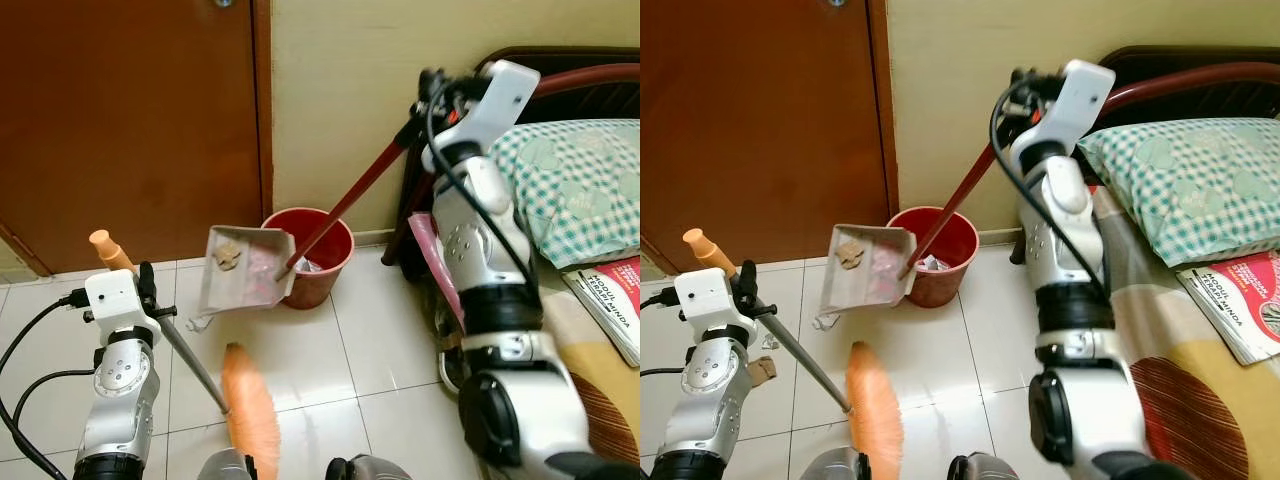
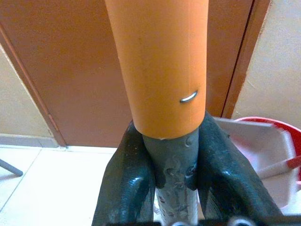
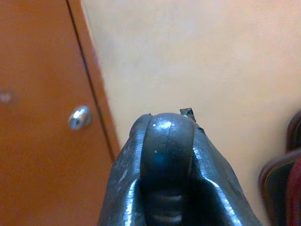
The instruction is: Sweep floor
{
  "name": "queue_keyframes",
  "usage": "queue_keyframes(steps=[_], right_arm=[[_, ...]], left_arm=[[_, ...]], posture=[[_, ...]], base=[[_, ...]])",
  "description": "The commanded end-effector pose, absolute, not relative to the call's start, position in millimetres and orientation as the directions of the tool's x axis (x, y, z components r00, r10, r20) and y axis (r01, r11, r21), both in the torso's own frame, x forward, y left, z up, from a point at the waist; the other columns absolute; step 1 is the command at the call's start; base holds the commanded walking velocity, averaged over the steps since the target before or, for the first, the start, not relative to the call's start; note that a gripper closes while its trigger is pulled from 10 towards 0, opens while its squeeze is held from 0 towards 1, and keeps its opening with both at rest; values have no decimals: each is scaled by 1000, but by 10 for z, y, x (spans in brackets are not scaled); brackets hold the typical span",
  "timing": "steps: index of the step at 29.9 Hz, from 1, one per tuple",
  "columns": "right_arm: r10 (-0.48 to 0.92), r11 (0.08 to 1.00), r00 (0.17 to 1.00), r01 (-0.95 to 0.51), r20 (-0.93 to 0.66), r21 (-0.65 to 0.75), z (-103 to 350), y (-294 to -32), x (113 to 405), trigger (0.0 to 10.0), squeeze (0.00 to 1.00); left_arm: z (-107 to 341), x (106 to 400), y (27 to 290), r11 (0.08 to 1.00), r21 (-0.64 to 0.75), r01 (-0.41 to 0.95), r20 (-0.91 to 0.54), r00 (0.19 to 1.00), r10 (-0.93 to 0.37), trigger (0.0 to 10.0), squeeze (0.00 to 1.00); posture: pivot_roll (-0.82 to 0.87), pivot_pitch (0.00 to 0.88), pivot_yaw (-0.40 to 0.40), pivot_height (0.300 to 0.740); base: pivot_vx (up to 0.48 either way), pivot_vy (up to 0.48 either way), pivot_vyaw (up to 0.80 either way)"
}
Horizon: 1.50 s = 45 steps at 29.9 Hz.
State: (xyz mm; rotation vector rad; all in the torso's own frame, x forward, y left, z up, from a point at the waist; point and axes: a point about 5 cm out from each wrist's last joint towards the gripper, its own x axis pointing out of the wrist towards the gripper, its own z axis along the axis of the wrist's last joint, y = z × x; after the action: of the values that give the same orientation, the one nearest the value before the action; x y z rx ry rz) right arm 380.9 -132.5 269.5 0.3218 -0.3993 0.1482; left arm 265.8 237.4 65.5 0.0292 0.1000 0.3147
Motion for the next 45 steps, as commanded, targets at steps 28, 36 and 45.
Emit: queue_keyframes(steps=[28, 36, 45], right_arm=[[612, 731, 621, -210, 490, -649, 2552, -706, 3625, 10000, 0], [596, 754, 605, -197, 527, -627, 2644, -724, 3650, 10000, 0], [402, 914, 505, -273, 763, -300, 3289, -638, 3528, 10000, 0]], left_arm=[[462, 2641, 2293, 943, 162, -290, -174, 932, 317, 10000, 0], [437, 2641, 2257, 945, 157, -287, -182, 932, 313, 10000, 0], [473, 2686, 2301, 942, 169, -288, -168, 934, 316, 10000, 0]], posture=[[35, 69, -76, 740], [36, 60, -85, 740], [85, 55, -69, 740]], base=[[0, 0, 0], [0, 0, 0], [0, 0, 0]])
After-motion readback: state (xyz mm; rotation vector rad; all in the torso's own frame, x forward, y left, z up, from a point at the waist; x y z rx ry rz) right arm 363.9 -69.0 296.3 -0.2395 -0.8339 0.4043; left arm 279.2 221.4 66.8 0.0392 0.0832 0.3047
